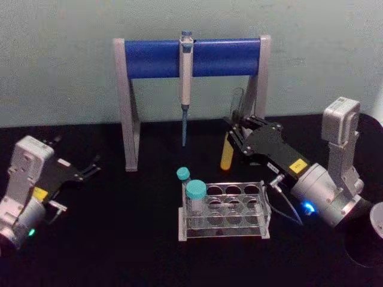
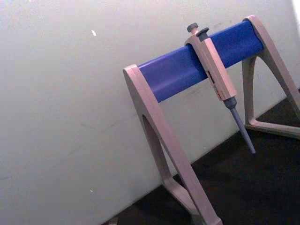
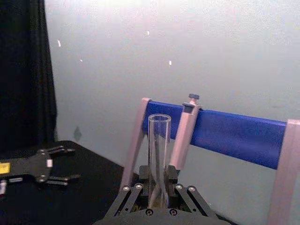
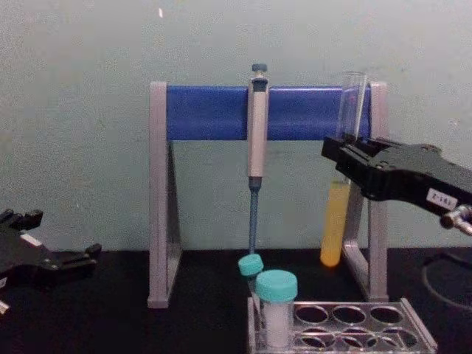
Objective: Pick up the test tube from the test tube rack, shake it, then place it back into the test tube rack.
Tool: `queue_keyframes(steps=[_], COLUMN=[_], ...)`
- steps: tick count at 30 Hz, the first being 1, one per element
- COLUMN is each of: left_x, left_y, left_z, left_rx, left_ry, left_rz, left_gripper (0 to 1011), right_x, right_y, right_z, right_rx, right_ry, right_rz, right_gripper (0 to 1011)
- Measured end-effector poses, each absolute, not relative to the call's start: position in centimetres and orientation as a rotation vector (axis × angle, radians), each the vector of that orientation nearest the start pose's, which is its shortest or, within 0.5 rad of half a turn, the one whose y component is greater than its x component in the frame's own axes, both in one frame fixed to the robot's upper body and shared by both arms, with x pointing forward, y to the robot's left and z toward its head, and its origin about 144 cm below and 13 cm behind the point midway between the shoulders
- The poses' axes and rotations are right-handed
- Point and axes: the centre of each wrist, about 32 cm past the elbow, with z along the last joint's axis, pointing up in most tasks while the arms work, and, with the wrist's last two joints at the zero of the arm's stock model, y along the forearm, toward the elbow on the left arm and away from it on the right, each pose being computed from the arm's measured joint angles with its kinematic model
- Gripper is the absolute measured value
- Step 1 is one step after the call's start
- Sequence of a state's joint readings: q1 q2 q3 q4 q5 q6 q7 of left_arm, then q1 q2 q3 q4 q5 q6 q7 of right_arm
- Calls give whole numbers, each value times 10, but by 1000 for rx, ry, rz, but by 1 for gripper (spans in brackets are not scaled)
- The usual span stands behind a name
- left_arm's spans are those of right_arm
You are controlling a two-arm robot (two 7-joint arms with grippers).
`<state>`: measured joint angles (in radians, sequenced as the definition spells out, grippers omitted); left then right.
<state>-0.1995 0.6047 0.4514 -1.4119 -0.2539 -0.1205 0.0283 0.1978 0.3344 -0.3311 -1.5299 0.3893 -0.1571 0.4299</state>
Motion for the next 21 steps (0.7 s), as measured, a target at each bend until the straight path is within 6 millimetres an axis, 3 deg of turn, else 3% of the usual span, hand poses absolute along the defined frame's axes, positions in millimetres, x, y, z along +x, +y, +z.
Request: queue_keyframes(steps=[21], left_x=[489], left_y=[310], left_z=[1140], left_rx=[304], left_ry=[-285], left_rz=[1248], left_gripper=[1010], right_x=[500], right_y=[-237], right_z=[1181], right_rx=[121], right_ry=[-170], right_rz=[-905], right_gripper=[220])
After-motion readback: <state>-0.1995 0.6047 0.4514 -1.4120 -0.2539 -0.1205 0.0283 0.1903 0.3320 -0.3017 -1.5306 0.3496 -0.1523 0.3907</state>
